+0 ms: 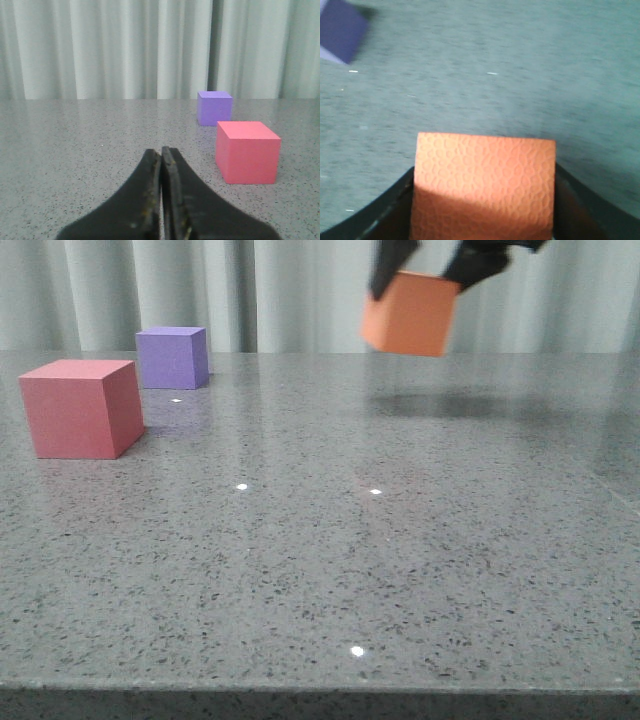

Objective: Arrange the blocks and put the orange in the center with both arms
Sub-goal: 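Carry the orange cube with the right gripper toward the table center, lower it, then open the right gripper and lift it away from the orange cube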

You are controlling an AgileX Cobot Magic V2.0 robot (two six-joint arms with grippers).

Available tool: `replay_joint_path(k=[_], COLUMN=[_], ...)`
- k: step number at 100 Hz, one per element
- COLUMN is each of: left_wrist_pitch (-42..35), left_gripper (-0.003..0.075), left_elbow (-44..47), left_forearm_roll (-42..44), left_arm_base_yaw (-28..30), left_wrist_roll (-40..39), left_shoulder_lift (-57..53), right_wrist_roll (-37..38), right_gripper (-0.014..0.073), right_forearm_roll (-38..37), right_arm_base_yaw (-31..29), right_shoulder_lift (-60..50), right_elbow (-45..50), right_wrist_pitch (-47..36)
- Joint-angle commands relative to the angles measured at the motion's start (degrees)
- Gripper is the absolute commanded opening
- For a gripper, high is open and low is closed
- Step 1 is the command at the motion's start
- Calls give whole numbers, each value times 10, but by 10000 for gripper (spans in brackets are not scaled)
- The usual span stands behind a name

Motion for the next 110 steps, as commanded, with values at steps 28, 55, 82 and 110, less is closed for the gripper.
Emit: replay_joint_path(k=[28, 55, 82, 110], left_wrist_pitch=[-47, -47, -47, -47], left_gripper=[-20, -20, -20, -20], left_elbow=[24, 24, 24, 24], left_forearm_roll=[1, 1, 1, 1], left_arm_base_yaw=[1, 1, 1, 1], left_wrist_roll=[0, 0, 0, 0], left_shoulder_lift=[-21, -21, -21, -21], right_wrist_roll=[142, 183, 183, 183], right_gripper=[352, 352, 547, 636], right_forearm_roll=[-113, -139, -138, -138], right_arm_base_yaw=[79, 85, 91, 95], right_shoulder_lift=[59, 87, 87, 81], right_elbow=[-106, -120, -120, -125], right_wrist_pitch=[-35, -25, -26, -28])
